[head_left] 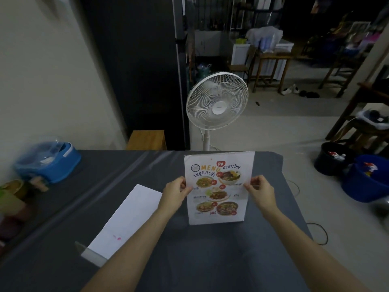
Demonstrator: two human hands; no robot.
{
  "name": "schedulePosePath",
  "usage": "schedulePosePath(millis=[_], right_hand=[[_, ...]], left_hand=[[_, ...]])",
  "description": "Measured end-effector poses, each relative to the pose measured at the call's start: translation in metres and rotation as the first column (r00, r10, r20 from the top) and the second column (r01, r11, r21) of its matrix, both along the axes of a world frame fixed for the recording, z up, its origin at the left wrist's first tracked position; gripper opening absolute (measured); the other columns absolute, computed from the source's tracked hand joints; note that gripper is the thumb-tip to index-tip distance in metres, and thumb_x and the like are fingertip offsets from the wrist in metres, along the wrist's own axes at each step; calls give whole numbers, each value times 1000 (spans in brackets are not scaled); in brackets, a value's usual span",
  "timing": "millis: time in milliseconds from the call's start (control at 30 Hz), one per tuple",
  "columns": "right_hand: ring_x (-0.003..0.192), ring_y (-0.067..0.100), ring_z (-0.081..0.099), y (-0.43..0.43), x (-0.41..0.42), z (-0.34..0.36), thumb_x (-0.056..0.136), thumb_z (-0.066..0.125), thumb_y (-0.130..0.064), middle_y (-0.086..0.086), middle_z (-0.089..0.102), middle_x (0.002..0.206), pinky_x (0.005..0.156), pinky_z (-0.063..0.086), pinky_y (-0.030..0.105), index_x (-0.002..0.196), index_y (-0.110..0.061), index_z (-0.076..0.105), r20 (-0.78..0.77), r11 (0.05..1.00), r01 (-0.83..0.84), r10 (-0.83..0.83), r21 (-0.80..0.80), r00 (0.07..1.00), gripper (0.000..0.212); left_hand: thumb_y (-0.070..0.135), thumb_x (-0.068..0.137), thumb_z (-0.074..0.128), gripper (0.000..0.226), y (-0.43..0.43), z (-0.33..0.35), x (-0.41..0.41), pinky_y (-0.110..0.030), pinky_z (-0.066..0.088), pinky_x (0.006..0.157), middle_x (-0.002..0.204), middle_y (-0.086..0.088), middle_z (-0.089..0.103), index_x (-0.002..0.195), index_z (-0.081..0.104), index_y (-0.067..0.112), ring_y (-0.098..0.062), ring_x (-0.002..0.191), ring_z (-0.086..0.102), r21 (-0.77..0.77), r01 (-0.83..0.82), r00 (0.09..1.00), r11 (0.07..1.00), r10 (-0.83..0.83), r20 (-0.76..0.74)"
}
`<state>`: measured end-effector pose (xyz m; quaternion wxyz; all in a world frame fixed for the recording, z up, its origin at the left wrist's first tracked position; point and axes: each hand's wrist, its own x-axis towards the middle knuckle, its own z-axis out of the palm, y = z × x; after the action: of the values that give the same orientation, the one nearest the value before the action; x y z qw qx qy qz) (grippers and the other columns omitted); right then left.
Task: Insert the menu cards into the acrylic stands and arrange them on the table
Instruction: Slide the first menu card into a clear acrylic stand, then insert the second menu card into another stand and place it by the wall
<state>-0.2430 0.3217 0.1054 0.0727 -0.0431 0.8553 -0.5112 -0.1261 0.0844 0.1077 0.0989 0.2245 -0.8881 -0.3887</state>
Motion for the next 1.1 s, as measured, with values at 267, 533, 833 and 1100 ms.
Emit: schedulePosePath(millis=[267,533,833,1100], right_hand=[[89,25,62,17,40,-38,87,64,-20,8,63,98,80,55,42,102,-1,58,97,971,-51,29,232,995,25],[101,33,63,-31,89,-73,85,47,-39,7,65,117,81,54,43,114,-18,58,181,568,-420,429,708,885,38],[118,31,53,-138,161,-52,91,51,-34,11,53,131,91,45,40,126,-9,47,147,470,-465,567,750,811,43],[114,30,58,-201,201,-58,91,50,-39,8,55,130,88,49,39,126,-12,50,169,472,-488,570,734,804,43]], left_hand=[[26,94,55,32,-16,-23,23,-36,49,94,126,-10,64,121,58,9,-27,113,62,-221,132,959,966,-69,274],[27,97,41,41,-48,-47,70,-36,42,100,138,-12,51,133,47,7,-29,122,53,-424,422,831,801,-154,535],[29,97,42,46,-122,-59,129,-36,38,105,144,-14,45,135,44,4,-30,125,49,-419,520,775,745,-205,598],[29,97,42,43,-189,-63,168,-37,35,105,137,-15,47,130,46,1,-30,125,47,-407,529,737,745,-165,655]])
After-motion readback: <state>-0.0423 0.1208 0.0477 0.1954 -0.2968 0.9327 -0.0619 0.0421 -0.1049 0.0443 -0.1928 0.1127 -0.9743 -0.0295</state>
